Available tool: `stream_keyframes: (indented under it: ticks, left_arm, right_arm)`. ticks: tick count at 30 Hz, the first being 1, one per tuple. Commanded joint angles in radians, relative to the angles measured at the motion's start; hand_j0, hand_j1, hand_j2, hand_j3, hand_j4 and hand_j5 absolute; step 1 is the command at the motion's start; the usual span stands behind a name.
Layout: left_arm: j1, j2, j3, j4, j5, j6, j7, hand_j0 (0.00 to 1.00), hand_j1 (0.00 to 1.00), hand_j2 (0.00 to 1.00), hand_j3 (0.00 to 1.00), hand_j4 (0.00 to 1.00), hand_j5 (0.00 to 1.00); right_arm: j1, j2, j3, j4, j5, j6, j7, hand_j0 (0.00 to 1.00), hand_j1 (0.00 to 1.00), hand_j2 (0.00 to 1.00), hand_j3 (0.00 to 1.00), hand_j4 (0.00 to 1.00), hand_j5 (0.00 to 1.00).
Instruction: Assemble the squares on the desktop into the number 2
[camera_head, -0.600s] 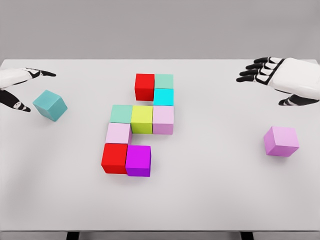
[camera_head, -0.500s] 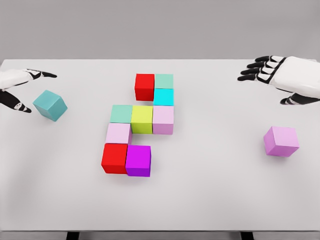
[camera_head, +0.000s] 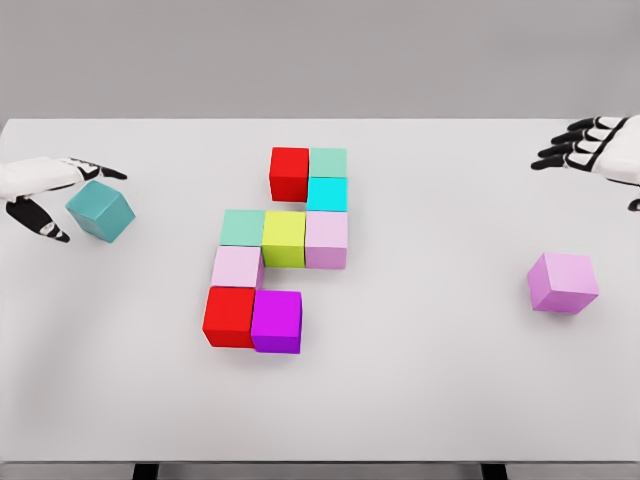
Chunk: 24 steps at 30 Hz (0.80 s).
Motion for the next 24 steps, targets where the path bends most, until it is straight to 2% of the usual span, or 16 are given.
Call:
stream_keyframes:
  ticks: [1,4,6,16,19,24]
  left_arm:
    - [0.0,-0.001,-0.001,0.0,-0.005,0.003,0.0,1.0,1.0,1.0,1.0,1.0,1.0]
    - [0.0,-0.027,-0.001,0.002,-0.041,0.003,0.0,1.0,1.0,1.0,1.0,1.0,1.0]
    - [-0.003,-0.029,-0.001,0.002,-0.042,0.003,0.0,1.0,1.0,1.0,1.0,1.0,1.0]
    - [-0.014,-0.053,-0.001,0.034,-0.058,0.003,0.0,1.0,1.0,1.0,1.0,1.0,1.0]
    - [-0.023,-0.07,0.001,0.045,-0.091,0.003,0.0,1.0,1.0,1.0,1.0,1.0,1.0]
    - [-0.023,-0.078,-0.001,0.045,-0.105,0.003,0.0,1.0,1.0,1.0,1.0,1.0,1.0]
  right_arm:
    - [0.0,-0.013,0.083,-0.015,-0.004,0.002,0.0,1.0,1.0,1.0,1.0,1.0,1.0]
    - [0.002,-0.012,0.122,-0.015,0.002,0.002,0.0,1.0,1.0,1.0,1.0,1.0,1.0]
    - [0.002,-0.01,0.151,-0.015,0.052,0.002,0.0,1.0,1.0,1.0,1.0,1.0,1.0]
    - [0.043,-0.012,0.152,-0.014,0.153,0.002,0.0,1.0,1.0,1.0,1.0,1.0,1.0]
    - [0.064,-0.012,0.157,-0.009,0.187,0.002,0.0,1.0,1.0,1.0,1.0,1.0,1.0]
    - [0.064,-0.009,0.166,-0.007,0.229,0.002,0.0,1.0,1.0,1.0,1.0,1.0,1.0]
